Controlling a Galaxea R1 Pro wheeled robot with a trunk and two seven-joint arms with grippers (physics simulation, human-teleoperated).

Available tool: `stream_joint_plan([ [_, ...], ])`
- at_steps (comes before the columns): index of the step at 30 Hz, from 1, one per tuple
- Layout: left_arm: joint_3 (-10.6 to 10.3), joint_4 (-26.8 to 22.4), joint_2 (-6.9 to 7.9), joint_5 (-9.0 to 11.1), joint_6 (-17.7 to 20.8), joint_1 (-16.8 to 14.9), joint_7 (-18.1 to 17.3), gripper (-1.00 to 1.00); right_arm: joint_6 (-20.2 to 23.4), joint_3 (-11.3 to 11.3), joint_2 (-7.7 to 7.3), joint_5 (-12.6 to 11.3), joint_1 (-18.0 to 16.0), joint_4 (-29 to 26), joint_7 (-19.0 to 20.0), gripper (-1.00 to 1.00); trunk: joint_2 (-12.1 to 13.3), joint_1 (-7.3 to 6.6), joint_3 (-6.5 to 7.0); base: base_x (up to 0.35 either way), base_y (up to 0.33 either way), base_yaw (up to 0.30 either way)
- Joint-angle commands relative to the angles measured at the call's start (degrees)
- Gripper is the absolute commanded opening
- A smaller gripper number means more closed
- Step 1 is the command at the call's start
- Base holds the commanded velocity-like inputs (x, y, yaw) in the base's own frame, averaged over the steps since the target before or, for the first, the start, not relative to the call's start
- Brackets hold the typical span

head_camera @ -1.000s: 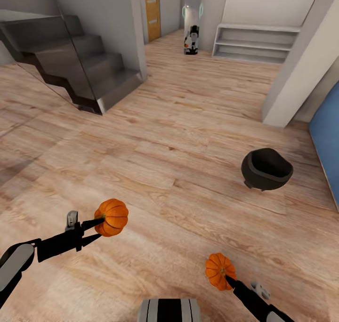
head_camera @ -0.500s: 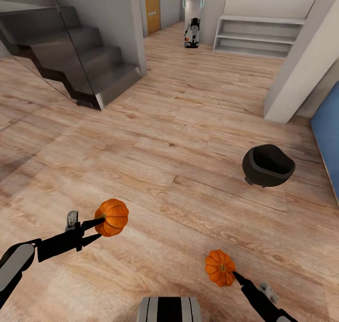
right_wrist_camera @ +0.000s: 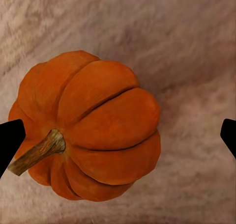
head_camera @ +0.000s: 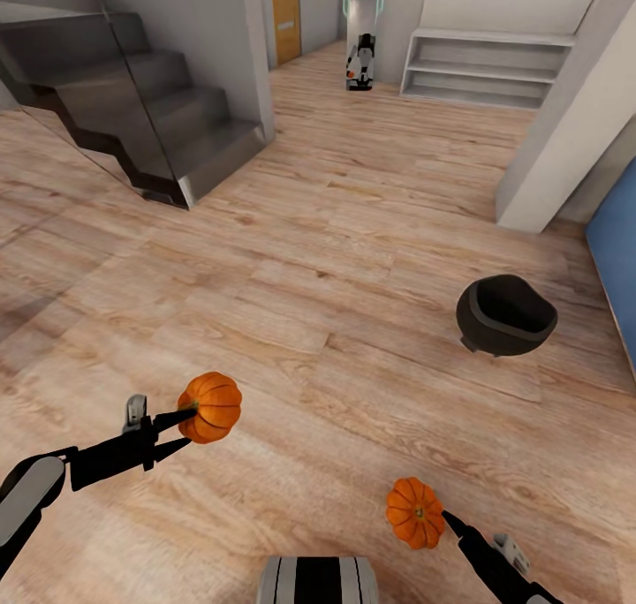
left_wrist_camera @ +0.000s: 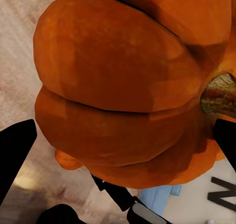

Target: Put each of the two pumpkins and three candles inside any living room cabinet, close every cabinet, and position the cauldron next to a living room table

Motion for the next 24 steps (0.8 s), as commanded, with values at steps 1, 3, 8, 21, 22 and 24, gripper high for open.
stream_joint_plan([
  [1, -0.08, 0.02, 0.04, -0.07, 0.10, -0.04, -0.32, -1.00, 0.07, 0.47, -0.01, -0.58, -0.02, 0.03, 0.18, 1.00, -0.01, -0.01, -0.03, 0.016, 0.000, 0.000],
  [3, -0.08, 0.01, 0.00, -0.07, 0.11, -0.04, -0.32, -1.00, 0.07, 0.47, 0.01, -0.58, -0.02, 0.03, 0.14, 1.00, -0.01, -0.01, -0.03, 0.010, 0.000, 0.000],
  [8, -0.12, 0.01, 0.02, -0.06, 0.13, -0.04, -0.32, -1.00, 0.07, 0.42, 0.02, -0.56, -0.02, 0.03, -0.40, 1.00, -0.01, -0.01, -0.03, 0.003, 0.000, 0.000],
  [21, -0.08, 0.04, 0.05, 0.01, 0.16, -0.04, -0.32, -1.00, -0.02, 0.47, 0.28, -0.09, -0.02, -0.05, -1.27, 1.00, -0.09, 0.15, -1.36, 0.000, 0.000, 0.000],
  [22, -0.08, 0.01, 0.05, 0.01, 0.16, -0.04, -0.32, -1.00, -0.02, 0.47, 0.28, -0.08, -0.02, -0.05, -1.26, 1.00, -0.11, 0.17, -1.59, 0.000, 0.000, 0.000],
  [24, -0.08, -0.41, 0.05, 0.01, 0.16, -0.01, -0.82, -1.00, -0.02, 0.47, 0.28, -0.02, -0.02, -0.05, -1.16, 1.00, -0.13, 0.22, -2.03, 0.000, 0.000, 0.000],
])
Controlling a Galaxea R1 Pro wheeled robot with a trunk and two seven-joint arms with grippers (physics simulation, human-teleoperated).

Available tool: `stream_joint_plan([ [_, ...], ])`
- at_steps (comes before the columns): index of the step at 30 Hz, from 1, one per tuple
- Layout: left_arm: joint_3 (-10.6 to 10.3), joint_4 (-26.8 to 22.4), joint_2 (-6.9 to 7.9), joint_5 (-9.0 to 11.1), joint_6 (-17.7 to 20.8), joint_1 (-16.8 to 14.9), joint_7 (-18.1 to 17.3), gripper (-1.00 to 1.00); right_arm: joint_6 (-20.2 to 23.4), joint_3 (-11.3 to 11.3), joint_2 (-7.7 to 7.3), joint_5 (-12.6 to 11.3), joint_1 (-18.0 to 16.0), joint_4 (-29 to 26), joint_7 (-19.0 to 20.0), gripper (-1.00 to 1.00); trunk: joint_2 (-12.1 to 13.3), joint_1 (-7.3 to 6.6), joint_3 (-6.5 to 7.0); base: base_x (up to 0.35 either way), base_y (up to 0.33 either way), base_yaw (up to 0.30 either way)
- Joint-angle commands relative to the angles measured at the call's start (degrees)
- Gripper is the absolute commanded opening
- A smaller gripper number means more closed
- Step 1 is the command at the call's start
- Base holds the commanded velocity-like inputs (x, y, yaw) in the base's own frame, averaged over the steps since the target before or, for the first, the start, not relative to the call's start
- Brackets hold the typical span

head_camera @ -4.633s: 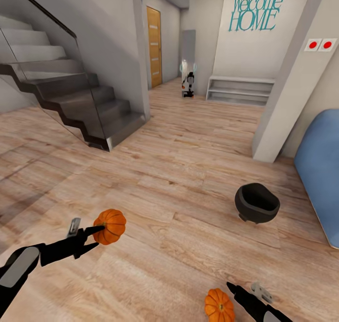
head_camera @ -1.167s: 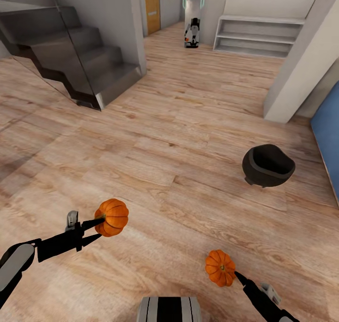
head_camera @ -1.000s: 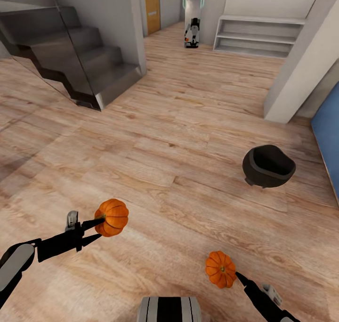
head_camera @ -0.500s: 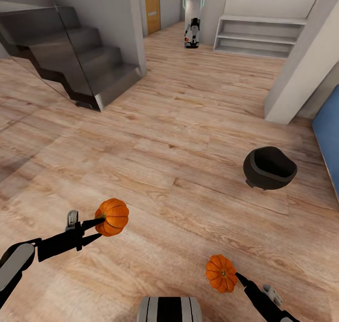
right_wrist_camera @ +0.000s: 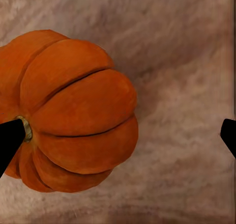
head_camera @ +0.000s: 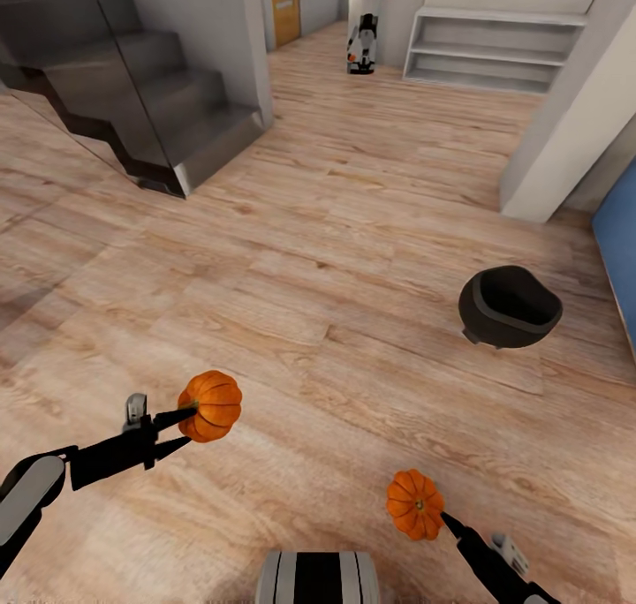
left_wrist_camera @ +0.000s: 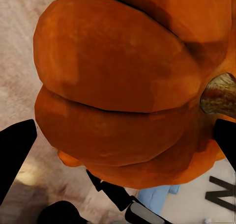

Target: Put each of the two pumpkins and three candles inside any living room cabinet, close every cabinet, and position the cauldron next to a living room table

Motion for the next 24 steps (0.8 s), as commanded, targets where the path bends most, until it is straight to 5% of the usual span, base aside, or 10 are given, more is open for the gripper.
stream_joint_plan([
  [1, -0.08, -0.32, 0.06, 0.03, 0.12, 0.01, -1.01, -1.00, 0.06, 0.46, -0.02, -0.56, -0.02, 0.03, 0.22, 1.00, -0.03, 0.01, -0.26, 0.000, 0.000, 0.000],
  [6, 0.08, -5.19, 0.14, -0.11, 0.06, 2.68, -5.37, -1.00, -0.01, 0.64, 0.18, -0.53, -0.02, 0.03, 0.47, 1.00, -0.10, 0.14, -1.37, 0.000, 0.000, 0.000],
  [24, 0.19, -7.21, 0.14, -0.04, 0.07, 3.71, -5.97, -1.00, -0.19, 1.09, 0.13, -0.19, -0.02, -0.66, 1.25, 1.00, -0.10, 0.14, -1.37, 0.017, 0.000, 0.000],
])
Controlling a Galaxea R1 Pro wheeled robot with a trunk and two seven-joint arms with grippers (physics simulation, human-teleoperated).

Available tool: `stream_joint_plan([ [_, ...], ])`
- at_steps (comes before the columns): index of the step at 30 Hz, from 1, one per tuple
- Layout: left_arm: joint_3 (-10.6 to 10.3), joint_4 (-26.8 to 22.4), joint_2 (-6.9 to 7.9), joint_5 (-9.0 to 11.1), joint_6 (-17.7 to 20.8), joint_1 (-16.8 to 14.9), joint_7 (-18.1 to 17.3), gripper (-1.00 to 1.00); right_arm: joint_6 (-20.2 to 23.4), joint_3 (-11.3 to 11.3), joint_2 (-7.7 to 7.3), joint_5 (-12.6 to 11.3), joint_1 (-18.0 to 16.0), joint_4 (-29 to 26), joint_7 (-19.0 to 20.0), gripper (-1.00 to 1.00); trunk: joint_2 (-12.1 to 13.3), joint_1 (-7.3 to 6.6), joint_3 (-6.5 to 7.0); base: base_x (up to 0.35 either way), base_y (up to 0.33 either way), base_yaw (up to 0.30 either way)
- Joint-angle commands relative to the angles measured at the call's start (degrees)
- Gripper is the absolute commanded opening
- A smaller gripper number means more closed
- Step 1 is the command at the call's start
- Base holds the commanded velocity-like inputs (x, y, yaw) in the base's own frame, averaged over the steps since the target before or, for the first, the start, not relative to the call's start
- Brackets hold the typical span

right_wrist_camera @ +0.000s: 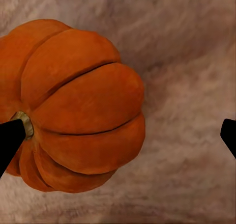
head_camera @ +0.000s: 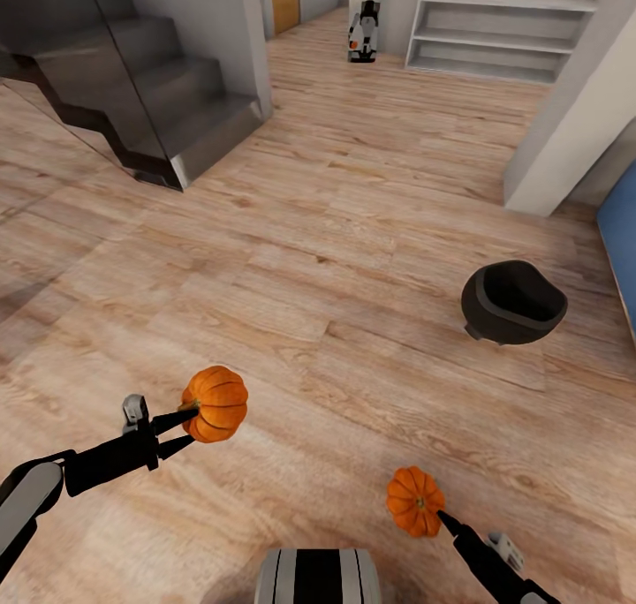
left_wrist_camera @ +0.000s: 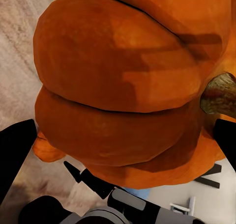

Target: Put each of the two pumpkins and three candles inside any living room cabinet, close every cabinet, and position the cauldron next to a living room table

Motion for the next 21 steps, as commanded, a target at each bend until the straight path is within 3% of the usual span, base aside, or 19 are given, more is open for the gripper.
stream_joint_plan([
  [1, -0.07, 0.03, 0.04, 0.01, 0.15, -0.03, -0.18, -1.00, 0.03, 0.51, -0.04, -0.57, -0.02, 0.02, 0.18, 1.00, -0.01, 0.00, -0.03, 0.041, 0.000, 0.000],
  [21, -0.08, 0.08, 0.03, 0.01, 0.12, -0.03, -0.18, -1.00, 0.02, 0.64, -0.08, -0.49, -0.02, 0.09, 0.03, 1.00, -0.01, 0.00, -0.03, 0.026, 0.023, 0.000],
])
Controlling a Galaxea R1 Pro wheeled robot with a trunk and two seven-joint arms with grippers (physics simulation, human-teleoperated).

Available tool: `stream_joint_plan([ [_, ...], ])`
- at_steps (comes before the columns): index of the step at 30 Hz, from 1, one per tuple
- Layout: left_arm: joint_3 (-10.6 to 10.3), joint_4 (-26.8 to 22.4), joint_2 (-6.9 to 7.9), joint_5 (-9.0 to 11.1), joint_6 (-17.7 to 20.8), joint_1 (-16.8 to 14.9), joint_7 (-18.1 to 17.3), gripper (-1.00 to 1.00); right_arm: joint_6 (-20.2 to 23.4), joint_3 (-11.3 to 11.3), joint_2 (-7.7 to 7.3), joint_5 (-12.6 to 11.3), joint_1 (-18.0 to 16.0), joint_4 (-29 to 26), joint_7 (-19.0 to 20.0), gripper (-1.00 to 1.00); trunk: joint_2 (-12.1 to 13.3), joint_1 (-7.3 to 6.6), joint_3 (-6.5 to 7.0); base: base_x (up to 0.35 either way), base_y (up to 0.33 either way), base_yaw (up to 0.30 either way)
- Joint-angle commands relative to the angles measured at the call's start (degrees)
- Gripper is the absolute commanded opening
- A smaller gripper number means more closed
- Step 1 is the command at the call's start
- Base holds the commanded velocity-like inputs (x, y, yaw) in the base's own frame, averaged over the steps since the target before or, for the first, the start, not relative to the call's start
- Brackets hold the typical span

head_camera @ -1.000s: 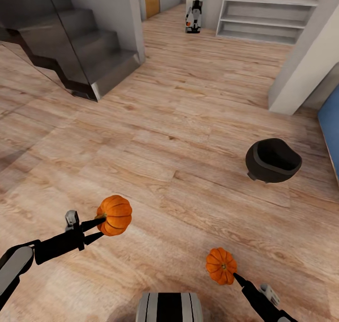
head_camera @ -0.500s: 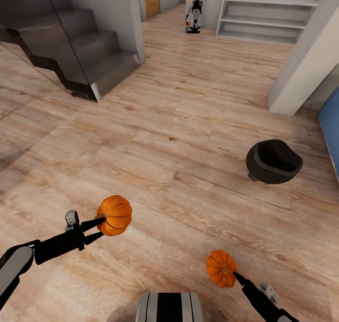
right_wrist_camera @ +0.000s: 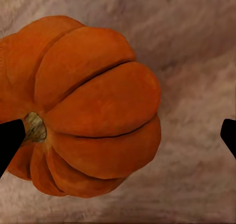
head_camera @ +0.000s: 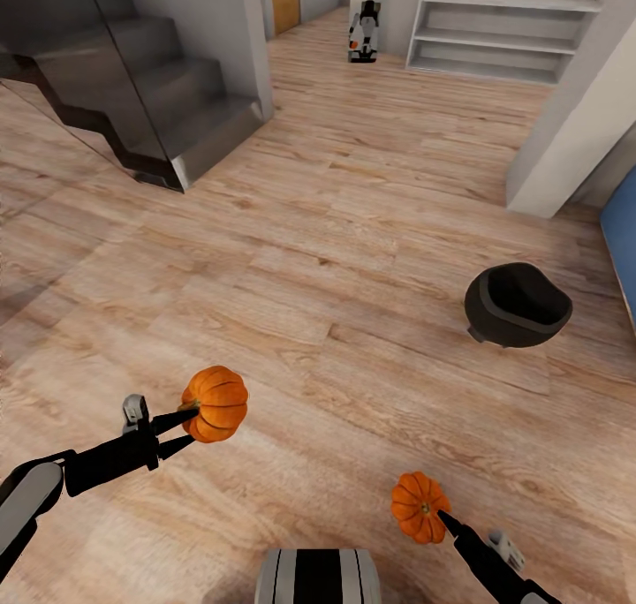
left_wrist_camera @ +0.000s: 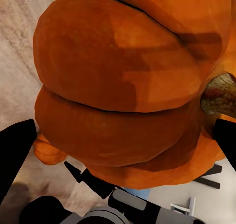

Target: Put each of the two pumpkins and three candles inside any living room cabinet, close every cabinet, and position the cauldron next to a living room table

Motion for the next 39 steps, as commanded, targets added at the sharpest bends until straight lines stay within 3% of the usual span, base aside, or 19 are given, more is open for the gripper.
stream_joint_plan([
  [1, -0.08, 0.06, 0.03, 0.08, 0.19, -0.04, -0.21, -1.00, 0.03, 0.48, -0.03, -0.57, -0.02, 0.03, 0.17, 1.00, -0.01, -0.01, -0.03, 0.000, 0.160, 0.000],
  [21, -0.08, 0.03, 0.03, 0.09, 0.19, -0.04, -0.21, -1.00, 0.00, 0.48, -0.08, -0.65, -0.02, 0.04, -0.17, 1.00, -0.01, -0.01, -0.03, 0.018, 0.034, 0.000],
  [39, -0.14, -0.08, -0.01, 0.10, 0.19, -0.04, -0.21, -1.00, -0.43, 0.49, 0.12, -0.48, -0.02, -0.07, 0.13, 1.00, -0.19, 0.33, -2.91, 0.000, 0.000, 0.000],
])
